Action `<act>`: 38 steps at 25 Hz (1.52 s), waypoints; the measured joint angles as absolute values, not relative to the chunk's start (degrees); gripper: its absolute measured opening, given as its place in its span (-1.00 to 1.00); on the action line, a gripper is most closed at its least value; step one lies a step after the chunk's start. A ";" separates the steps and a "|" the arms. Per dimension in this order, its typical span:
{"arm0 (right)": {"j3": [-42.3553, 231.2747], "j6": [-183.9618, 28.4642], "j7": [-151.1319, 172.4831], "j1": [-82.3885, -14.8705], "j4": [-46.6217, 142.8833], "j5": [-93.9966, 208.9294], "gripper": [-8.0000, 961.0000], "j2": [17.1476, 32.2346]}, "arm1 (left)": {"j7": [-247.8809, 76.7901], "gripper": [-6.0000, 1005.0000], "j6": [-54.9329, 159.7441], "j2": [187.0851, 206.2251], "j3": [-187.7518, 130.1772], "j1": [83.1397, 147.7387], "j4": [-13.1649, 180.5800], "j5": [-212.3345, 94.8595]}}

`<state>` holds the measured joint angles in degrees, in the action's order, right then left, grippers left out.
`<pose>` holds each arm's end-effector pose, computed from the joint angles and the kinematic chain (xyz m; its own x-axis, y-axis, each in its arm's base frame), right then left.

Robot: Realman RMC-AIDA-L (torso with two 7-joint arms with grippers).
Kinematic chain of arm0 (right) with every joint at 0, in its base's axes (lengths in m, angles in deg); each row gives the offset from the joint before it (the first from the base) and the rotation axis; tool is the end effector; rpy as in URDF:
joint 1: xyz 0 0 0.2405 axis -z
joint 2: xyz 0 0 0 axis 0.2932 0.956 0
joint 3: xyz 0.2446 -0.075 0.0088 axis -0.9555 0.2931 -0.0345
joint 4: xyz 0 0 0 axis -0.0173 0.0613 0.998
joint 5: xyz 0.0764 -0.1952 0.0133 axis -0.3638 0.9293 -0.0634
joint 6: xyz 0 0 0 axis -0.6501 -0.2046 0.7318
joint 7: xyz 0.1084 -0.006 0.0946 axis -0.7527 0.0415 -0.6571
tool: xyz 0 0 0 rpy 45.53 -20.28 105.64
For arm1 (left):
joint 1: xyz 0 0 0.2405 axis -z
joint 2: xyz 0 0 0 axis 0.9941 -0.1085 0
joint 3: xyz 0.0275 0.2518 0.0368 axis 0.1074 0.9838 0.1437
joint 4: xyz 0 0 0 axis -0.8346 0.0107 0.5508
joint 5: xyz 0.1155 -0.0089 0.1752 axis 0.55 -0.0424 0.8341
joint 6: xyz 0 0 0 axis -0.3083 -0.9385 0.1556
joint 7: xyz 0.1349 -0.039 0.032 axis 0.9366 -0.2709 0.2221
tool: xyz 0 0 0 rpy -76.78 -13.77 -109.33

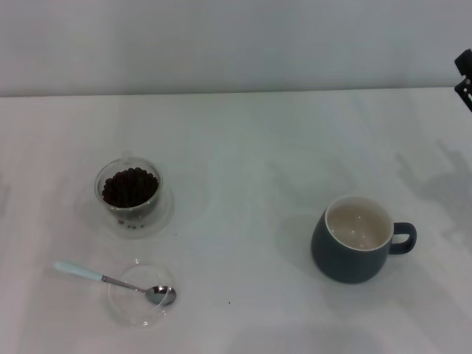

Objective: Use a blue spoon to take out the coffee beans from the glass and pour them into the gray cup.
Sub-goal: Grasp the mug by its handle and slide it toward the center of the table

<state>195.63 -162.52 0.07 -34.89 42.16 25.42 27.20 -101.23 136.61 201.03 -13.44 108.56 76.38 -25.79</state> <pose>0.3147 0.2832 0.0449 0.6319 0.4129 -0.6559 -0.6049 -0.2663 -0.7505 -0.3387 0.2922 0.0461 0.5491 -0.3794 0.7447 0.8194 0.0686 -0.5691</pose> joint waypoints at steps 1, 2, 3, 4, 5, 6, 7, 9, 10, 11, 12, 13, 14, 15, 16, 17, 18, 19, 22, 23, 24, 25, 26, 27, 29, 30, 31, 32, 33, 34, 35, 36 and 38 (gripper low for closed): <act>195.93 -162.51 -0.27 -34.68 42.16 25.42 0.82 27.17 | -101.14 0.77 136.44 201.15 -13.54 107.83 76.20 -26.04; 196.06 -162.47 -0.49 -34.54 42.30 25.43 0.82 27.17 | -101.07 0.77 136.43 201.16 -13.54 107.69 76.17 -26.03; 196.11 -162.37 -0.64 -34.46 42.45 25.45 0.82 27.17 | -101.01 0.77 136.43 201.17 -13.52 107.61 76.13 -26.00; 196.12 -162.14 -0.77 -34.36 42.57 25.45 0.82 27.18 | -100.93 0.77 136.42 201.19 -13.46 107.46 76.07 -25.91; 196.13 -162.07 -0.83 -34.33 42.61 25.45 0.82 27.19 | -100.90 0.77 136.42 201.19 -13.39 107.40 76.05 -25.73; 196.13 -162.04 -0.94 -34.30 42.63 25.45 0.82 27.21 | -100.90 0.77 136.42 201.19 -13.34 107.34 76.03 -25.68; 196.18 -162.04 -1.25 -34.29 42.52 25.45 0.82 27.26 | -100.92 0.77 136.44 201.19 -13.34 107.25 76.03 -25.67; 196.16 -162.07 -1.38 -34.29 42.33 25.42 0.82 27.26 | -101.06 0.77 136.50 201.18 -13.40 106.87 76.04 -25.76; 196.11 -162.20 -1.47 -34.32 42.21 25.35 0.82 27.27 | -101.19 0.77 136.52 201.18 -13.46 106.66 76.04 -25.91; 196.02 -162.42 -1.51 -34.40 42.05 25.25 0.82 27.28 | -101.42 0.77 136.52 201.18 -13.52 106.38 76.04 -26.14; 195.91 -162.54 -1.48 -34.51 41.93 25.17 0.82 27.28 | -101.52 0.77 136.52 201.18 -13.52 106.23 76.05 -26.18; 195.83 -162.55 -1.40 -34.62 41.86 25.13 0.82 27.28 | -101.51 0.77 136.51 201.18 -13.50 106.04 76.14 -26.21; 195.79 -162.38 -1.21 -34.72 41.83 25.11 0.82 27.29 | -101.39 0.77 136.50 201.18 -13.46 105.91 76.22 -26.21; 195.75 -161.93 -1.01 -34.81 41.83 25.09 0.82 27.29 | -100.96 0.77 136.46 201.17 -13.41 105.73 76.30 -26.21; 195.70 -161.56 -0.89 -34.87 41.83 25.06 0.82 27.29 | -100.59 0.77 136.42 201.12 -13.39 105.60 76.35 -26.23; 195.66 -161.31 -0.81 -34.90 41.85 25.02 0.82 27.29 | -100.56 0.77 136.41 201.08 -13.41 105.45 76.35 -26.34; 195.58 -161.04 -0.47 -34.91 41.92 24.92 0.82 27.29 | -100.59 0.77 136.42 201.03 -13.45 105.31 76.37 -26.40; 195.49 -160.76 -0.09 -34.91 42.00 24.80 0.82 27.29 | -100.72 0.77 136.53 201.01 -13.51 104.99 76.46 -26.43; 195.25 -159.87 0.52 -34.95 41.99 24.11 0.82 27.18 | -101.09 0.77 137.51 200.98 -13.63 103.71 76.69 -26.62; 195.26 -159.71 0.14 -34.97 42.05 24.08 0.82 27.07 | -101.27 0.77 137.58 200.97 -13.67 103.53 76.69 -26.91; 195.39 -159.52 -0.32 -34.94 42.26 24.19 0.82 26.93 | -101.50 0.77 137.58 200.97 -13.72 103.29 76.69 -27.40; 195.51 -159.45 -0.52 -34.87 42.40 24.32 0.82 26.89 | -101.50 0.77 137.58 200.97 -13.72 103.29 76.69 -27.40; 195.70 -159.41 -0.67 -34.68 42.70 24.45 0.82 26.84 | -101.50 0.77 137.58 200.97 -13.72 103.29 76.69 -27.40; 195.97 -159.35 -0.81 -34.35 43.21 24.63 0.82 26.82 | -101.45 0.77 137.16 200.93 -13.75 103.31 76.71 -27.97; 196.28 -159.32 -1.52 -33.70 44.40 25.07 0.81 26.81 | -101.39 0.77 136.79 200.81 -13.76 103.50 76.97 -27.98; 196.45 -159.30 -2.18 -33.32 45.01 25.32 0.81 26.82 | -101.36 0.77 136.36 200.81 -13.77 103.73 77.45 -27.98; 196.56 -159.30 -3.07 -32.87 45.47 25.63 0.81 26.82 | -101.35 0.77 136.17 200.83 -13.78 103.84 77.85 -27.99; 196.64 -159.37 -3.79 -32.50 45.88 25.94 0.81 26.82 | -101.35 0.77 135.97 200.87 -13.79 104.00 78.26 -27.99; 196.73 -159.50 -4.45 -32.09 46.37 26.54 0.81 26.83 | -101.35 0.77 135.89 200.92 -13.78 104.17 78.44 -28.00; 196.78 -159.80 -5.01 -31.63 46.77 27.53 0.81 26.83 | -101.36 0.77 135.81 200.93 -13.79 104.32 78.54 -28.01; 196.82 -160.08 -5.44 -31.15 47.13 28.67 0.81 26.81 | -101.38 0.77 135.66 200.91 -13.78 104.54 78.55 -28.01; 196.84 -160.43 -5.61 -30.62 47.48 29.92 0.81 26.79 | -101.38 0.77 135.51 200.89 -13.78 104.74 78.58 -28.01; 196.85 -161.26 -5.67 -29.63 48.70 32.22 0.81 26.75 | -101.39 0.77 135.36 200.86 -13.79 104.95 78.67 -28.02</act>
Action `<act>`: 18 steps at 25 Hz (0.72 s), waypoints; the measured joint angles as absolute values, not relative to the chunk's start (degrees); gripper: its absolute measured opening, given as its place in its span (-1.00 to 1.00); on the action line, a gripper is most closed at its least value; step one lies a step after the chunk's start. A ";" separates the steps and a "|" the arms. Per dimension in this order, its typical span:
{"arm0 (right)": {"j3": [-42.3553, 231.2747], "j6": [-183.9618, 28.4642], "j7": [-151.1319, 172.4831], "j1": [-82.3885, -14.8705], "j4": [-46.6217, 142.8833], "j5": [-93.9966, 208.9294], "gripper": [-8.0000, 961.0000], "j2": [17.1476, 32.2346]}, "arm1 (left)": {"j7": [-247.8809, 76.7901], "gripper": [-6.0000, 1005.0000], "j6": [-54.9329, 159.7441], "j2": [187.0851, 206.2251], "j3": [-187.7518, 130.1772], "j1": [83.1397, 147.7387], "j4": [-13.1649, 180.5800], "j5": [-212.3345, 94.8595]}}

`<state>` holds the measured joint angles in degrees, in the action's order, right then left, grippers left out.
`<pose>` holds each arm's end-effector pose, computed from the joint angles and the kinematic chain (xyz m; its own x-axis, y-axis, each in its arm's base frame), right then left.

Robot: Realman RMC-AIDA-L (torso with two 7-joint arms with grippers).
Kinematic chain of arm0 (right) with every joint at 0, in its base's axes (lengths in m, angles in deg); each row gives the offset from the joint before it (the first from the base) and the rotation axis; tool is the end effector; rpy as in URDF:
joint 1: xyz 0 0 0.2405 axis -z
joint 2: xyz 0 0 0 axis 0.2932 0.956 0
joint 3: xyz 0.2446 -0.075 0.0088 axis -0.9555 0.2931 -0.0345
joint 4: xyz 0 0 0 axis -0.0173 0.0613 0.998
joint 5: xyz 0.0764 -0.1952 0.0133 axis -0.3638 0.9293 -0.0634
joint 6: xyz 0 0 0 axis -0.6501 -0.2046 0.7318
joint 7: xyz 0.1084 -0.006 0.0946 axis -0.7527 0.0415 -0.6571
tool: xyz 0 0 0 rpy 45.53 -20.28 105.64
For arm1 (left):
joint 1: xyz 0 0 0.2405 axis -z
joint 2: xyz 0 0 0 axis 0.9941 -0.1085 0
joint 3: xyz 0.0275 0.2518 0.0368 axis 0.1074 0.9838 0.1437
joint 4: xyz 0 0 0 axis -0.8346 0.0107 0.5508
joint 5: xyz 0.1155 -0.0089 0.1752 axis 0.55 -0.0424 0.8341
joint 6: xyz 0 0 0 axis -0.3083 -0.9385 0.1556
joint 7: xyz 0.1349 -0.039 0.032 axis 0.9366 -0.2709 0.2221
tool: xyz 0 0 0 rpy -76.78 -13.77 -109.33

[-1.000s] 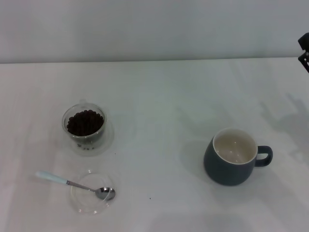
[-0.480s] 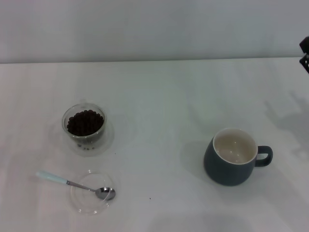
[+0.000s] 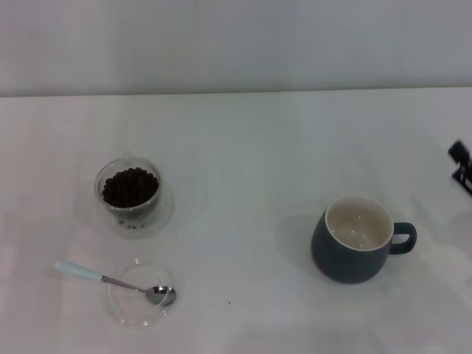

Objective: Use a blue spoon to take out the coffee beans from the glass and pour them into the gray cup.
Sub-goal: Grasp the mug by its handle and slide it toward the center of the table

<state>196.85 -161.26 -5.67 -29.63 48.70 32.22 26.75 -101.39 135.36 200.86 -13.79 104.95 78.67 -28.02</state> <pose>0.3586 0.2353 0.0270 0.6848 0.1784 -0.7065 -0.6385 -0.3203 -0.6998 -0.3630 0.2730 0.0593 0.5926 -0.3593 0.7209 0.8009 0.1671 -0.5750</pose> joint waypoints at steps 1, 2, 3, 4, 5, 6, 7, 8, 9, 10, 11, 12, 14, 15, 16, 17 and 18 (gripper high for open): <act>196.86 -161.74 -5.68 -29.23 49.57 33.29 0.81 26.75 | -101.39 0.77 135.19 200.85 -13.78 105.13 78.72 -28.04; 196.86 -162.14 -5.70 -28.88 50.31 34.17 0.81 26.75 | -101.40 0.77 135.00 200.84 -13.78 105.36 78.75 -28.09; 196.88 -162.49 -5.77 -28.46 51.05 35.14 0.81 26.76 | -101.40 0.77 134.92 200.84 -13.78 105.49 78.77 -28.13; 196.93 -162.62 -5.90 -28.02 51.68 35.82 0.81 26.78 | -101.40 0.77 134.82 200.82 -13.79 105.61 78.80 -28.18; 196.99 -162.70 -6.01 -27.67 52.14 36.36 0.81 26.80 | -101.40 0.77 134.78 200.79 -13.79 105.84 78.84 -28.23; 197.19 -162.71 -6.28 -27.23 52.68 36.85 0.81 26.80 | -101.40 0.77 134.77 200.78 -13.78 105.94 78.85 -28.29; 197.33 -162.71 -6.56 -26.93 53.18 37.22 0.81 26.81 | -101.40 0.77 134.76 200.75 -13.78 106.10 78.88 -28.50; 197.47 -162.71 -6.90 -26.70 53.65 37.61 0.81 26.82 | -101.40 0.77 134.76 200.75 -13.79 106.17 78.88 -28.76; 197.49 -162.71 -7.28 -26.41 54.09 38.21 0.81 26.82 | -101.40 0.77 134.76 200.78 -13.78 106.28 78.88 -29.17; 197.50 -162.68 -7.43 -26.18 54.33 38.58 0.81 26.82 | -101.40 0.77 134.76 200.80 -13.78 106.31 78.88 -29.32; 197.50 -162.49 -7.43 -25.93 54.45 38.88 0.81 26.84 | -101.40 0.77 134.76 200.84 -13.78 106.37 78.88 -29.45; 197.51 -162.06 -7.42 -25.78 54.50 38.96 0.81 26.88 | -101.40 0.77 134.76 200.86 -13.78 106.39 78.88 -29.50; 197.56 -160.77 -7.32 -25.64 54.53 39.28 0.81 26.98 | -101.40 0.77 134.76 200.88 -13.78 106.39 78.88 -29.52; 197.62 -159.91 -7.31 -25.66 54.54 39.61 0.81 27.01 | -101.40 0.77 134.76 200.90 -13.78 106.39 78.88 -29.53; 197.68 -159.03 -7.30 -25.73 54.50 39.99 0.81 27.05 | -101.40 0.77 134.78 200.92 -13.79 106.39 78.84 -29.52; 197.86 -157.71 -7.32 -25.85 54.26 40.43 0.81 27.08 | -101.40 0.77 134.83 200.96 -13.78 106.38 78.67 -29.52; 198.11 -156.34 -7.37 -25.97 53.99 40.87 0.81 27.10 | -101.40 0.77 134.85 200.98 -13.77 106.35 78.58 -29.53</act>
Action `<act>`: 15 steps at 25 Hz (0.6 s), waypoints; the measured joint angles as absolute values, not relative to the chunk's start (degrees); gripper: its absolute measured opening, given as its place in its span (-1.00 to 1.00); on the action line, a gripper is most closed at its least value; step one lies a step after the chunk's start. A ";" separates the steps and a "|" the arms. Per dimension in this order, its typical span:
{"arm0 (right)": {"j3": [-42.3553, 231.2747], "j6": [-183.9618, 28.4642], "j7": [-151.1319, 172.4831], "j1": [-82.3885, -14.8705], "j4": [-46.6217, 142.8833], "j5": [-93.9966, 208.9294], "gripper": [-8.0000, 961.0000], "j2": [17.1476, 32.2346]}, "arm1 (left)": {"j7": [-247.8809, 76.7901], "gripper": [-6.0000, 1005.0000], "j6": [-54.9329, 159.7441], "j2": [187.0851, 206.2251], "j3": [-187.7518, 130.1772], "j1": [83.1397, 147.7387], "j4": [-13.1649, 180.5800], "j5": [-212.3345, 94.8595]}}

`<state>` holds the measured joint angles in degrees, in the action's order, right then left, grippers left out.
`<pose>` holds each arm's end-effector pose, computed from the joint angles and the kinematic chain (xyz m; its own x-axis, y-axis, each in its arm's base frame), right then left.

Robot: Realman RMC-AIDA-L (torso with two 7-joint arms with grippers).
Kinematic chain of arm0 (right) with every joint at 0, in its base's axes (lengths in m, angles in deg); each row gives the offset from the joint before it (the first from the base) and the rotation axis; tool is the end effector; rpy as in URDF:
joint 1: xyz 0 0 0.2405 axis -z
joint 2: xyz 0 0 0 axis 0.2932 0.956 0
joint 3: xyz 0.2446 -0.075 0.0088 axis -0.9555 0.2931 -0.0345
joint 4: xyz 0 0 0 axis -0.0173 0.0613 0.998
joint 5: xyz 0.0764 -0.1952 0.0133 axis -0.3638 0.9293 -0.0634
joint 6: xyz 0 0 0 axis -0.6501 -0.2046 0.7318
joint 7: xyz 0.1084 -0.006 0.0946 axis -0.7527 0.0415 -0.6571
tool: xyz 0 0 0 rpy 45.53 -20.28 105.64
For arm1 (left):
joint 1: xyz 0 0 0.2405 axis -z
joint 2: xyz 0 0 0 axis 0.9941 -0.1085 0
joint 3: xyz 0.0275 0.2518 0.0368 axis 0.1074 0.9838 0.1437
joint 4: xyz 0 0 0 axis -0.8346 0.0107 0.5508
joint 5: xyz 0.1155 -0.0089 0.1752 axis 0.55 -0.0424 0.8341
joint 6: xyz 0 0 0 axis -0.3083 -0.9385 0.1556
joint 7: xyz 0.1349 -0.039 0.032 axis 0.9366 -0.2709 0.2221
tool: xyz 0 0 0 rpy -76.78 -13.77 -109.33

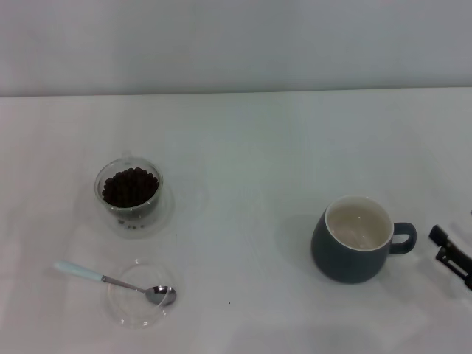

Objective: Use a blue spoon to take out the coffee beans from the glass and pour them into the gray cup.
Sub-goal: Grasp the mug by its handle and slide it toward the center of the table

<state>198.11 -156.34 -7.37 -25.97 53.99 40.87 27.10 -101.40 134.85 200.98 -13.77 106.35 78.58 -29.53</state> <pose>0.3909 0.1902 -0.0020 0.7345 -0.0848 -0.6733 -0.6494 -0.3758 -0.6611 -0.3592 0.2810 0.0601 0.5817 -0.3711 0.7238 0.8091 0.1721 -0.5619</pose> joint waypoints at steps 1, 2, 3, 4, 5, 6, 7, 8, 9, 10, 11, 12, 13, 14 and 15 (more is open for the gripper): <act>198.46 -154.88 -7.42 -26.09 53.58 41.29 0.81 27.15 | -101.39 0.77 134.86 201.00 -13.75 106.29 78.48 -29.52; 198.73 -153.70 -7.49 -26.17 53.20 41.69 0.81 27.17 | -101.40 0.77 134.86 201.02 -13.73 106.16 78.38 -29.53; 198.94 -152.79 -7.53 -26.23 52.81 42.12 0.81 27.19 | -101.40 0.77 134.86 201.04 -13.72 106.02 78.35 -29.52; 199.01 -152.06 -7.60 -26.23 52.47 42.63 0.81 27.20 | -101.40 0.77 134.85 201.06 -13.72 105.81 78.32 -29.53; 199.04 -151.70 -7.70 -26.23 52.27 42.99 0.81 27.21 | -101.40 0.77 134.85 201.09 -13.73 105.69 78.30 -29.52; 199.05 -151.48 -7.85 -26.16 52.18 43.34 0.81 27.23 | -101.42 0.77 134.84 201.10 -13.73 105.61 78.28 -29.52; 199.12 -151.49 -8.11 -26.06 52.18 43.40 0.81 27.25 | -101.49 0.77 134.84 201.10 -13.73 105.57 78.26 -29.52; 199.25 -151.57 -8.33 -25.97 52.17 43.42 0.81 27.27 | -101.53 0.77 134.84 201.10 -13.74 105.57 78.26 -29.52; 199.46 -151.67 -8.56 -25.90 52.17 43.44 0.81 27.27 | -101.59 0.77 134.83 201.10 -13.74 105.56 78.25 -29.51; 199.77 -151.71 -8.78 -25.87 52.16 43.44 0.81 27.27 | -101.63 0.77 134.82 201.10 -13.75 105.56 78.25 -29.50; 200.15 -151.71 -9.06 -25.82 52.16 43.46 0.81 27.29 | -101.66 0.77 134.81 201.10 -13.76 105.56 78.25 -29.50; 200.46 -151.70 -9.41 -25.82 52.15 43.46 0.81 27.29 | -101.69 0.77 134.81 201.09 -13.77 105.56 78.25 -29.50; 200.80 -151.67 -9.66 -25.83 52.15 43.46 0.81 27.29 | -101.69 0.77 134.82 201.09 -13.77 105.58 78.25 -29.49; 201.13 -151.62 -9.89 -25.87 52.14 43.46 0.81 27.29 | -101.68 0.77 134.83 201.09 -13.78 105.63 78.25 -29.42; 201.58 -151.47 -10.14 -25.93 52.09 43.47 0.81 27.29 | -101.67 0.77 134.89 201.09 -13.78 105.70 78.25 -29.37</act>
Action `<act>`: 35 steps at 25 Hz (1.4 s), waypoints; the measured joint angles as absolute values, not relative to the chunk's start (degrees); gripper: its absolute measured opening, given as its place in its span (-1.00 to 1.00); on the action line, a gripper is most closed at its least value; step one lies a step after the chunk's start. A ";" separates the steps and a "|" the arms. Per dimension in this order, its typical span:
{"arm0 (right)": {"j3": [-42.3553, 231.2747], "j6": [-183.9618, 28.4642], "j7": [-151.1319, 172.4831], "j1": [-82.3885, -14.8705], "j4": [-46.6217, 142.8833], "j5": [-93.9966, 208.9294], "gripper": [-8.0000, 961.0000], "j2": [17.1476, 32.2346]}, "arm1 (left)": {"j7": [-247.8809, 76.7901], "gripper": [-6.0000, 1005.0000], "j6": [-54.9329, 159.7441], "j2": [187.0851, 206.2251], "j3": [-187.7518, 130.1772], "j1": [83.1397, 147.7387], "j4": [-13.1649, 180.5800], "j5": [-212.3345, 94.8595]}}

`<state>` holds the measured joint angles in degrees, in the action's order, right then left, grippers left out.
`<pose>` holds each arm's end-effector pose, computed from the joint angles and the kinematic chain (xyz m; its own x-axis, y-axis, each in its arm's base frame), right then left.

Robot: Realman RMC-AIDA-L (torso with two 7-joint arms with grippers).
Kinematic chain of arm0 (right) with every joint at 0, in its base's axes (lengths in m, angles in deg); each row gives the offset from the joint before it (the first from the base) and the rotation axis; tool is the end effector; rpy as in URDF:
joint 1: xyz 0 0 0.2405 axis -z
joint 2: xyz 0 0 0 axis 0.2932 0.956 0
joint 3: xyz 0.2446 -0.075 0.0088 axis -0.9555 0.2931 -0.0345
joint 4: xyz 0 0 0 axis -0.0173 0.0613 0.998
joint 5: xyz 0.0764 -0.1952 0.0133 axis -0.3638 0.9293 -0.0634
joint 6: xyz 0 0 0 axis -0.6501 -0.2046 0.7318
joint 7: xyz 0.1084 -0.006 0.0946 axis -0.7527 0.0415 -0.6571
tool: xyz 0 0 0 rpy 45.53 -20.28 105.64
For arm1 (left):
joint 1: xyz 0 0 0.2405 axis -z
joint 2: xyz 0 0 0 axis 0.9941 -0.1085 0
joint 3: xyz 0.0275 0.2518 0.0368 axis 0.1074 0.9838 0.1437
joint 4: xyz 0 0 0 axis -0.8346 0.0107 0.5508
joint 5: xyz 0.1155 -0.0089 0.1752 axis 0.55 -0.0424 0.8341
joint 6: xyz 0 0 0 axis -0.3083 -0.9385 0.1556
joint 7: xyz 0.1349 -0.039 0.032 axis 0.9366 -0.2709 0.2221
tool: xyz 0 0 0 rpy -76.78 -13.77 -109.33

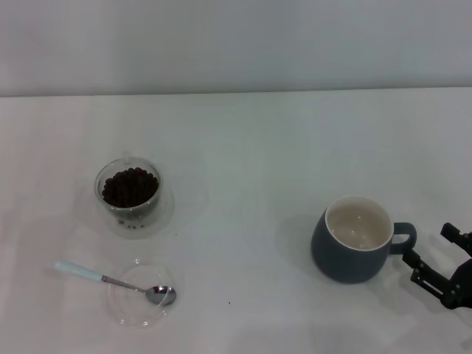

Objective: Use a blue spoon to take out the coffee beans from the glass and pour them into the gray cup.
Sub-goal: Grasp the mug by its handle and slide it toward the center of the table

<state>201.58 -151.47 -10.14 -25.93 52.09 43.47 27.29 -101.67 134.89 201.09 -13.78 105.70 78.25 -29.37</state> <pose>0.3902 0.1899 -0.0212 0.7244 -0.1802 -0.6654 -0.6642 -0.4410 -0.6036 -0.3618 0.2764 0.0578 0.5780 -0.3616 0.7316 0.8129 0.1764 -0.5550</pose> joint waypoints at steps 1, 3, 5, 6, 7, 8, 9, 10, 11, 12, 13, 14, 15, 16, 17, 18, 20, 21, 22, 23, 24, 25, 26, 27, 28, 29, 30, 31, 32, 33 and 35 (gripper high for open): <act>201.83 -151.38 -10.27 -25.98 52.02 43.47 0.81 27.29 | -101.66 0.77 134.96 201.09 -13.78 105.76 78.25 -29.33; 202.03 -151.22 -10.43 -26.08 51.66 43.47 0.81 27.29 | -101.68 0.77 135.04 201.09 -13.79 105.84 78.25 -29.33; 202.04 -150.80 -10.46 -26.22 51.12 43.47 0.81 27.29 | -101.80 0.77 135.07 201.09 -13.78 105.95 78.25 -29.32; 202.05 -150.38 -10.46 -26.32 50.79 43.47 0.81 27.29 | -101.84 0.77 135.07 201.09 -13.77 106.02 78.25 -29.29; 202.07 -149.83 -10.45 -26.44 50.41 43.47 0.81 27.29 | -101.85 0.77 135.07 201.09 -13.69 106.06 78.25 -29.23; 202.09 -149.21 -10.40 -26.50 49.95 43.47 0.81 27.30 | -101.85 0.77 135.07 201.09 -13.57 106.09 78.25 -29.19; 202.11 -148.48 -10.32 -26.55 49.47 43.46 0.81 27.29 | -101.82 0.77 135.07 201.09 -13.48 106.11 78.25 -29.15; 202.12 -147.92 -10.22 -26.57 49.01 43.47 0.81 27.29 | -101.80 0.77 135.07 201.12 -13.45 106.11 78.25 -29.13; 202.14 -147.21 -10.10 -26.58 48.39 43.46 0.80 27.29 | -101.79 0.77 135.07 201.14 -13.43 106.11 78.25 -29.11; 202.14 -146.63 -10.03 -26.58 47.99 43.45 0.80 27.29 | -101.81 0.77 135.07 201.16 -13.41 106.10 78.25 -29.09; 202.14 -145.99 -10.00 -26.61 47.49 43.45 0.80 27.29 | -101.87 0.77 135.06 201.17 -13.40 106.10 78.25 -29.09; 202.15 -145.49 -9.96 -26.67 47.13 43.45 0.80 27.29 | -101.91 0.77 135.02 201.17 -13.36 106.09 78.25 -29.08; 202.15 -145.20 -9.92 -26.74 46.89 43.45 0.80 27.29 | -101.91 0.77 134.94 201.18 -13.34 106.04 78.25 -29.07; 202.15 -144.86 -9.80 -26.82 46.66 43.45 0.80 27.29 | -101.92 0.77 134.87 201.18 -13.34 106.00 78.25 -29.06; 202.16 -144.56 -9.69 -26.89 46.46 43.45 0.80 27.29 | -101.92 0.77 134.78 201.18 -13.37 105.86 78.23 -29.09; 202.16 -144.42 -9.59 -26.91 46.33 43.45 0.80 27.29 | -101.92 0.77 134.77 201.18 -13.41 105.79 78.21 -29.13; 202.17 -144.37 -9.55 -26.92 46.25 43.46 0.80 27.29 | -101.92 0.77 134.77 201.18 -13.49 105.65 78.19 -29.25; 202.32 -144.45 -9.54 -26.92 46.23 43.46 0.80 27.29 | -101.92 0.77 134.77 201.18 -13.51 105.61 78.18 -29.26; 202.61 -144.62 -9.54 -26.91 46.17 43.45 0.80 27.28 | -101.91 0.77 134.77 201.18 -13.54 105.59 78.18 -29.28; 203.03 -144.92 -9.54 -26.91 46.07 43.46 0.80 27.29 | -101.90 0.77 134.77 201.18 -13.56 105.57 78.17 -29.29; 203.59 -145.11 -9.54 -26.91 45.89 43.46 0.80 27.29 | -101.86 0.77 134.77 201.18 -13.57 105.55 78.16 -29.32; 204.18 -145.31 -9.53 -26.90 45.66 43.47 0.80 27.29 | -101.83 0.77 134.76 201.18 -13.58 105.55 78.16 -29.34; 204.52 -145.39 -9.53 -26.90 45.48 43.47 0.80 27.28 | -101.81 0.77 134.76 201.18 -13.59 105.56 78.16 -29.34; 204.76 -145.39 -9.53 -26.90 45.28 43.47 0.80 27.27 | -101.81 0.77 134.76 201.17 -13.60 105.56 78.16 -29.34; 204.89 -145.34 -9.53 -26.90 45.12 43.47 0.78 27.25 | -101.80 0.77 134.76 201.15 -13.61 105.56 78.16 -29.34; 204.97 -145.23 -9.53 -26.99 44.97 43.47 0.75 27.24 | -101.80 0.77 134.77 201.14 -13.61 105.58 78.16 -29.33; 205.00 -145.10 -9.55 -27.13 44.85 43.47 0.73 27.24 | -101.79 0.77 134.77 201.14 -13.61 105.59 78.16 -29.33; 205.00 -145.02 -9.59 -27.33 44.79 43.47 0.70 27.23 | -101.79 0.77 134.76 201.13 -13.58 105.62 78.16 -29.33; 205.00 -145.01 -9.65 -27.47 44.78 43.47 0.68 27.23 | -101.76 0.77 134.78 201.12 -13.57 105.64 78.17 -29.33; 204.98 -145.00 -9.74 -27.61 44.78 43.47 0.68 27.22 | -101.74 0.77 134.78 201.12 -13.57 105.64 78.18 -29.33; 204.90 -144.92 -9.80 -27.79 44.77 43.46 0.67 27.21 | -101.72 0.77 134.83 201.11 -13.58 105.65 78.26 -29.31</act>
